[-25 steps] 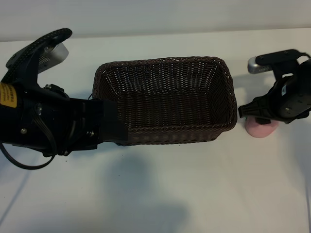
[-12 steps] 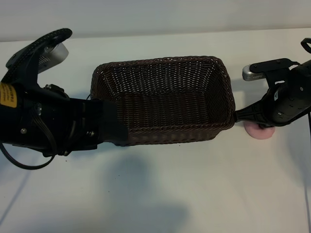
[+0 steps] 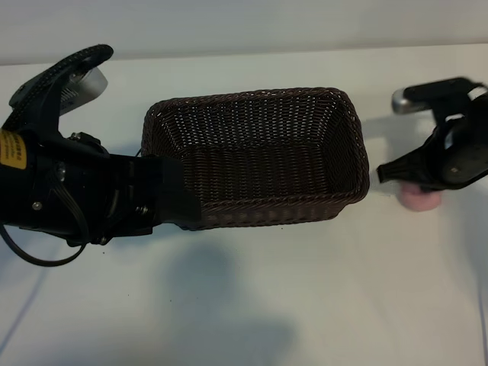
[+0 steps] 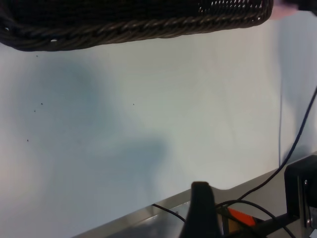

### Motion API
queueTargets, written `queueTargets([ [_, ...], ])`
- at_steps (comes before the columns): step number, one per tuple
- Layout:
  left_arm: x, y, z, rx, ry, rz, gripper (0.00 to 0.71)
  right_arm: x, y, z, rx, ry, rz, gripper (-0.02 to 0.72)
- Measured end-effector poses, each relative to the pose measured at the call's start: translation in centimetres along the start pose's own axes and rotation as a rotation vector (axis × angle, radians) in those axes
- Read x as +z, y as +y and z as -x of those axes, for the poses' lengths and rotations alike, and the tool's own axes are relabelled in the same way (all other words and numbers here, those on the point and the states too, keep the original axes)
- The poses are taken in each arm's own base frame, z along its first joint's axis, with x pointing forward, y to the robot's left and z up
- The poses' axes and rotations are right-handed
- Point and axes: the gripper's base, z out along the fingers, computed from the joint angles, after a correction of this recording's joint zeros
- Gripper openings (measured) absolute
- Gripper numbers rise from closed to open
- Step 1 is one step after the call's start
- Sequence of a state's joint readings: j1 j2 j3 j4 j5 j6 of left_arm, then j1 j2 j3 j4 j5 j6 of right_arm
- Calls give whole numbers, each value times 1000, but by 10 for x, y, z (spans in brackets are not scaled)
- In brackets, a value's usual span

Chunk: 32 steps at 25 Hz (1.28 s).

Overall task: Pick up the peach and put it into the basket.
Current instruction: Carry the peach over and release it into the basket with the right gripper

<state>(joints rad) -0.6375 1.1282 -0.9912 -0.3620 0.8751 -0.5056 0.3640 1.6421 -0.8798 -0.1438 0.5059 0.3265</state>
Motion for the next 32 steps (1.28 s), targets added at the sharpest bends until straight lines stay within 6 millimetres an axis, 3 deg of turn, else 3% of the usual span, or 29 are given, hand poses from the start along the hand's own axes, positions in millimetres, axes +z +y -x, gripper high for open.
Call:
queueTargets([
  [6, 0, 0, 0, 0, 1, 1, 532, -39, -15, 4, 41, -84, -10, 41],
  [11, 0, 0, 0, 0, 1, 1, 532, -48, -13, 3, 40, -95, 19, 41],
  [15, 0, 0, 0, 0, 1, 1, 532, -54, -8, 6, 31, -70, 74, 41],
  [23, 0, 0, 0, 0, 1, 1, 532, -89, 8, 36, -7, -91, 212, 41],
  [29, 0, 0, 0, 0, 1, 1, 532, -95, 17, 38, -40, -85, 290, 41],
  [32, 0, 0, 0, 0, 1, 1, 532, -97, 33, 37, -92, -81, 319, 41],
])
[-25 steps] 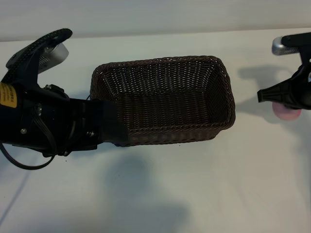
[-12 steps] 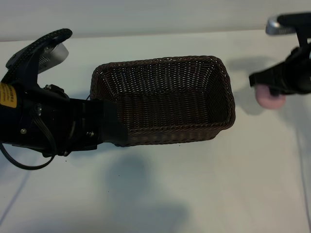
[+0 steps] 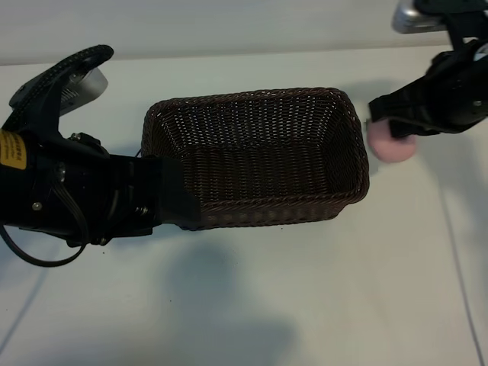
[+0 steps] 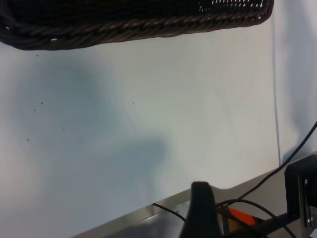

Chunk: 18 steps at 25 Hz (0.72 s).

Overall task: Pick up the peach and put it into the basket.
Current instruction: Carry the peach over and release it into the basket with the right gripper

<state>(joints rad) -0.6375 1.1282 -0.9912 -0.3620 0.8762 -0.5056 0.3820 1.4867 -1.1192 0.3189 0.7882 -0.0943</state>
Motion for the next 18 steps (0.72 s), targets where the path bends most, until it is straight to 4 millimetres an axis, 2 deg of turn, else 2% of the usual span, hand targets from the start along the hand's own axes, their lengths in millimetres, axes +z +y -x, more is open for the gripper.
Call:
queueTargets([
  [4, 0, 0, 0, 0, 0, 0, 532, 14, 27, 4, -68, 26, 48, 41],
  [8, 0, 0, 0, 0, 0, 0, 532, 37, 41, 12, -97, 60, 65, 41],
  [13, 0, 0, 0, 0, 0, 0, 532, 66, 46, 21, -105, 100, 67, 41],
  [18, 0, 0, 0, 0, 0, 0, 532, 89, 44, 18, -112, 148, 75, 41],
])
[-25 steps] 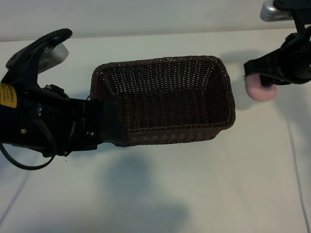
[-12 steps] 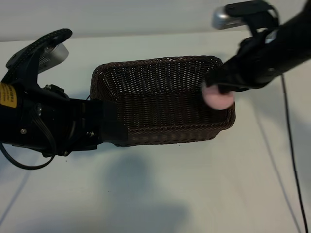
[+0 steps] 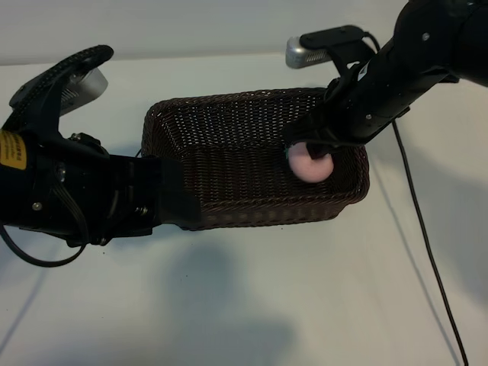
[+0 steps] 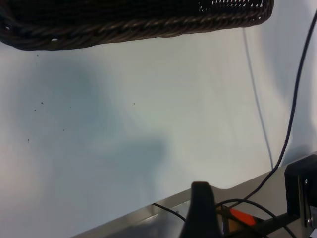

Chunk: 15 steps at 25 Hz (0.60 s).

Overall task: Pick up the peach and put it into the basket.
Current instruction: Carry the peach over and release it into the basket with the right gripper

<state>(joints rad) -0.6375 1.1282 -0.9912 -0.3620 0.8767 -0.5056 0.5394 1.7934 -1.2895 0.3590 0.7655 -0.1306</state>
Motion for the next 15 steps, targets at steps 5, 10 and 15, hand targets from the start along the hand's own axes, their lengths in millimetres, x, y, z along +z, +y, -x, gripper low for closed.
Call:
queueTargets([
  [5, 0, 0, 0, 0, 0, 0, 532, 3, 1, 0, -10, 5, 18, 41],
  [10, 0, 0, 0, 0, 0, 0, 532, 4, 1, 0, -21, 4, 25, 42],
  [15, 0, 0, 0, 0, 0, 0, 532, 3, 4, 0, -27, -2, 55, 108],
])
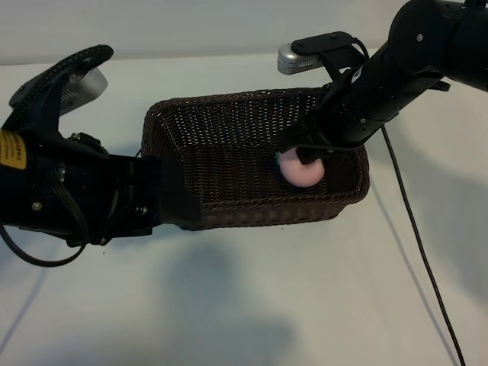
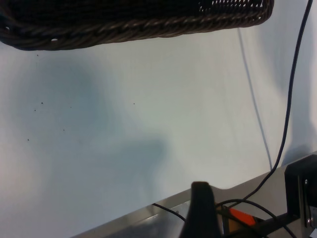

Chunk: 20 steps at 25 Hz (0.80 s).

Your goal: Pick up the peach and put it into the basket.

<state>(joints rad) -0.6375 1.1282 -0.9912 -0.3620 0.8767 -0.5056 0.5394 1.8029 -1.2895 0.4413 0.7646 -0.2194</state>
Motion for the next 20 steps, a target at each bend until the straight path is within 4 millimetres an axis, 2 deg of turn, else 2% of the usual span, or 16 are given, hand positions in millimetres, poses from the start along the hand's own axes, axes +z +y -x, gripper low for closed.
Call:
queueTargets([
  [6, 0, 0, 0, 0, 0, 0, 532, 0, 1, 0, 6, -3, 11, 364],
  [9, 0, 0, 0, 0, 0, 0, 532, 0, 1, 0, 8, -2, 14, 444],
  [15, 0, 0, 0, 0, 0, 0, 532, -8, 5, 2, -2, 4, 24, 465],
  [20, 0, 0, 0, 0, 0, 0, 532, -30, 10, 1, 11, -15, 17, 467],
])
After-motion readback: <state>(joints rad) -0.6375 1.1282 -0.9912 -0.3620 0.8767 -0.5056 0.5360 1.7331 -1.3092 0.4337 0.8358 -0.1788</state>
